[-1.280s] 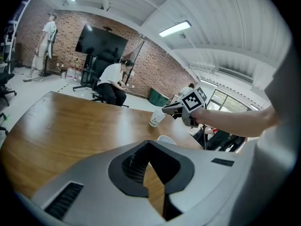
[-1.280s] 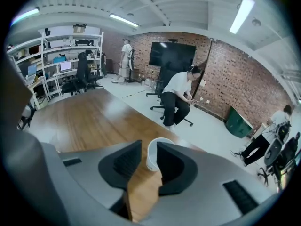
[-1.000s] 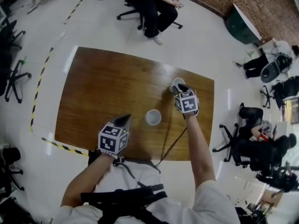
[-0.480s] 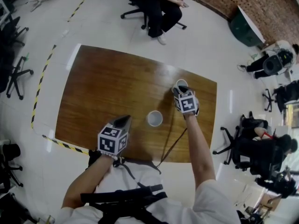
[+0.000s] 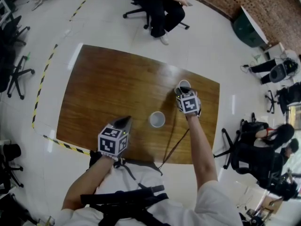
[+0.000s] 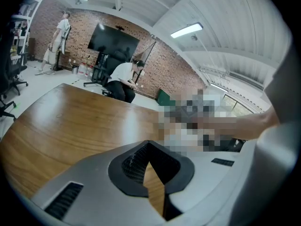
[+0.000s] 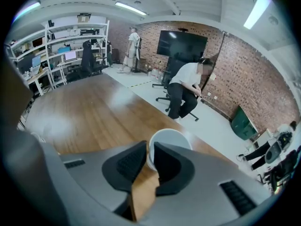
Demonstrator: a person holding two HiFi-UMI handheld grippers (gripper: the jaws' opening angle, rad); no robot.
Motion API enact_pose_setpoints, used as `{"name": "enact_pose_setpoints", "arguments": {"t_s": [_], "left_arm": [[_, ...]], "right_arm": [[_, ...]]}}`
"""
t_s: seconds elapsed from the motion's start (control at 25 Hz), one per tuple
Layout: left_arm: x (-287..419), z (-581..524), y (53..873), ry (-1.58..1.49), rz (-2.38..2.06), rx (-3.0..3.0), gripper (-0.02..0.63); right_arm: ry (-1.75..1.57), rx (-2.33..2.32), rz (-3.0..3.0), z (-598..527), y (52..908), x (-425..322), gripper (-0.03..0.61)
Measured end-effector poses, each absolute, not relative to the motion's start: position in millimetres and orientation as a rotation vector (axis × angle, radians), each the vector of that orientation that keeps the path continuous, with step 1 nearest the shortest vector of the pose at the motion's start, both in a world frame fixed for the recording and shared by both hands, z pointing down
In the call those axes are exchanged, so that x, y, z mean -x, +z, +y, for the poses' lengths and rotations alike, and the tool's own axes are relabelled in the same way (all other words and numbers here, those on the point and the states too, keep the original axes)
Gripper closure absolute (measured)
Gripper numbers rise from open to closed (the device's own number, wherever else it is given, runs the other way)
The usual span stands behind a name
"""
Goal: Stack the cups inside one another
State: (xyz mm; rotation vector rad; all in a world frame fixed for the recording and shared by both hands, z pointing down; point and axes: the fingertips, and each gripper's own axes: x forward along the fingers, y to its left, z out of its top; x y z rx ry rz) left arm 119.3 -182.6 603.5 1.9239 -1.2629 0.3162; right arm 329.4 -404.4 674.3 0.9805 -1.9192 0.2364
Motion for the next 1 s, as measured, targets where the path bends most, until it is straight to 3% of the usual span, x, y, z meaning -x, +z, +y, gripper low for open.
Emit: {"name": "enact_pose_setpoints", "arguments": {"t_s": [0.32, 1.0], "left_arm": [[-118, -182, 602, 0.325, -1.259, -1.924, 0.617], [-112, -177, 587, 0.367, -1.156, -2.038, 0.617]], "right_arm": [[0.227, -0.983, -1.919, -407, 671, -331, 0.546], [0.207, -1.139, -1.980, -363, 605, -330, 0.546]]}}
